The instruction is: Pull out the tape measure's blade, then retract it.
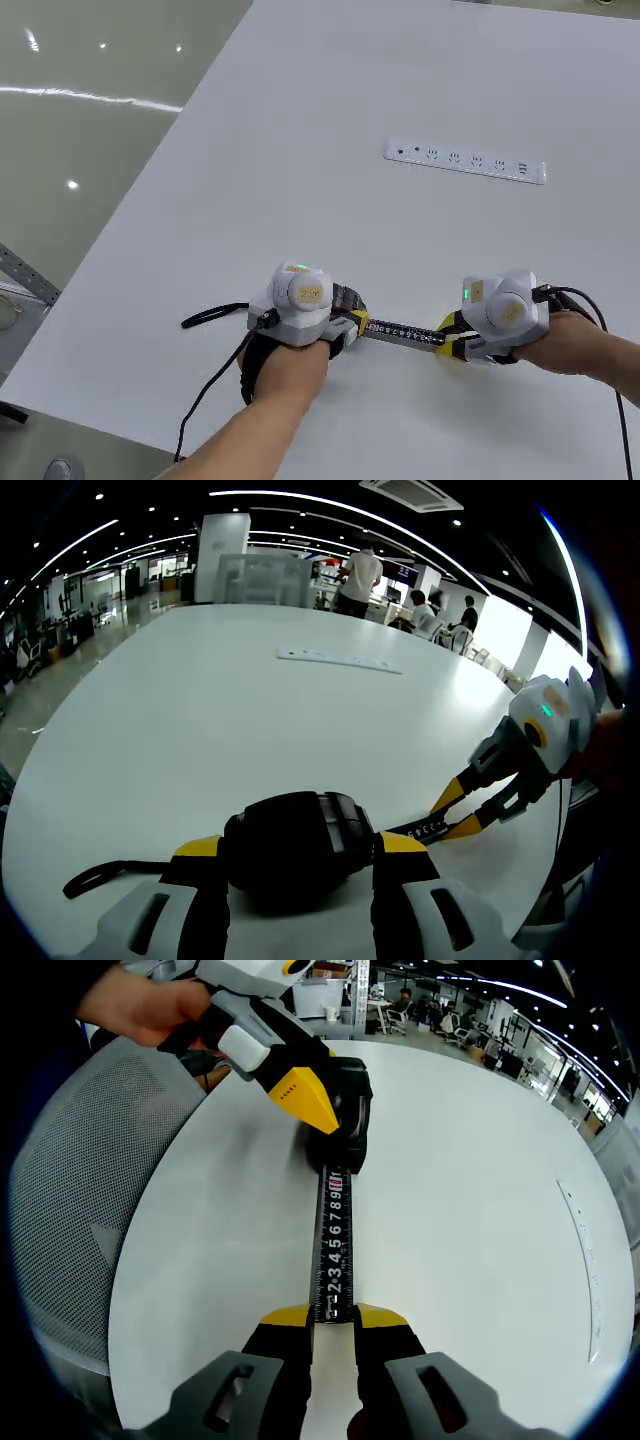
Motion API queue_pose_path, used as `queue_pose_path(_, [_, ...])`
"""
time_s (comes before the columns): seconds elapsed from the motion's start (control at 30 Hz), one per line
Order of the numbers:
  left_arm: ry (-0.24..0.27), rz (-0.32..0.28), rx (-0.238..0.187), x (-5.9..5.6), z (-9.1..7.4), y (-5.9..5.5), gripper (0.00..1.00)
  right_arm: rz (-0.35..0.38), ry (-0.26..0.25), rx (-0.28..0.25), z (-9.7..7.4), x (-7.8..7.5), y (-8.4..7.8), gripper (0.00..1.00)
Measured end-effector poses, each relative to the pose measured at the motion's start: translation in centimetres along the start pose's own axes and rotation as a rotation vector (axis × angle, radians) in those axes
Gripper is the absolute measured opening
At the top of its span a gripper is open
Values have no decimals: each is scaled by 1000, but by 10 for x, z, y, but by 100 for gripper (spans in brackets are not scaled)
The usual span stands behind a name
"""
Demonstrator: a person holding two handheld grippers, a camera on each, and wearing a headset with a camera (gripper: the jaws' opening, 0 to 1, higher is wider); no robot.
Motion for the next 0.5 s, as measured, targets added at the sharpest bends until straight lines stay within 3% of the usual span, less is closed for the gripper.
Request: queue_pose_path(0.5, [0,-3,1,0,1,0,54,-20,8,3,6,3,9,12])
Point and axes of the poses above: the centre of the closed fingertips' face, and the gripper's own axes: z roughly forward along the fingers, x roughly to its left, y roughly out of its top, the point moved 2 cm from there along -z, roughly backward along the fingers, and after that the axes turned 13 degrees about z, right-handed, at the moved point
